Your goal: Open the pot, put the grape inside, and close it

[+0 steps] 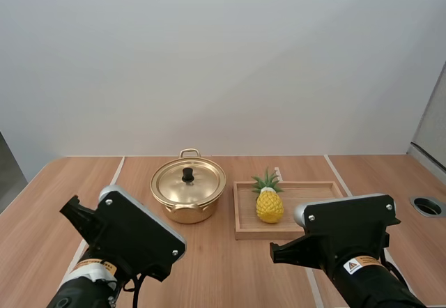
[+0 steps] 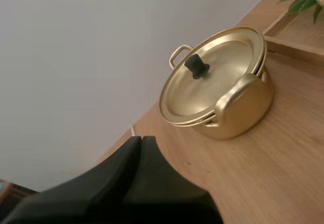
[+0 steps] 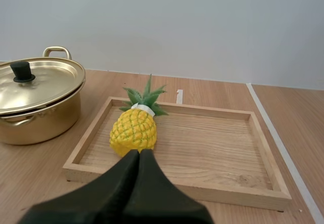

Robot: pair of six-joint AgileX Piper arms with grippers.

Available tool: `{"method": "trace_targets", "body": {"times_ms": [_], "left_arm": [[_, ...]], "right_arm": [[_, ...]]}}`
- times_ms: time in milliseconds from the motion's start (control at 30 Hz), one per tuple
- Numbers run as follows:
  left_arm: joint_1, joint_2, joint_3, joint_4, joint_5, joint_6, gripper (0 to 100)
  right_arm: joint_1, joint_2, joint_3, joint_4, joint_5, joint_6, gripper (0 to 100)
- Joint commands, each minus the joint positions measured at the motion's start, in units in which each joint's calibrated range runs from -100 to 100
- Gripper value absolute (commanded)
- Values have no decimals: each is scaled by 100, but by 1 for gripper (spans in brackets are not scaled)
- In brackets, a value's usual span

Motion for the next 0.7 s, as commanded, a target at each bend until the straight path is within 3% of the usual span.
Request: {"method": "trace_targets", "body": {"times_ms": [0, 267, 433, 500, 567, 667], "left_arm": [[6, -33, 0, 1, 31, -829, 2], [6, -33, 0, -43, -726, -2594, 2], [6, -33, 0, -33, -452, -2875, 2], [6, -33, 0, 39, 14, -2896, 2], [6, -33, 0, 54, 59, -2914, 2], [6, -33, 0, 54, 26, -2966, 2]], "right_arm": [[-20, -39, 8, 22, -39, -15, 0], [-20, -39, 8, 22, 29, -6, 0], [-20, -39, 8, -96, -9, -6, 0], [-20, -39, 8, -493, -9, 24, 0], [-20, -39, 8, -892, -86, 341, 0], [-20, -39, 8, -1246, -146, 1317, 0]]}}
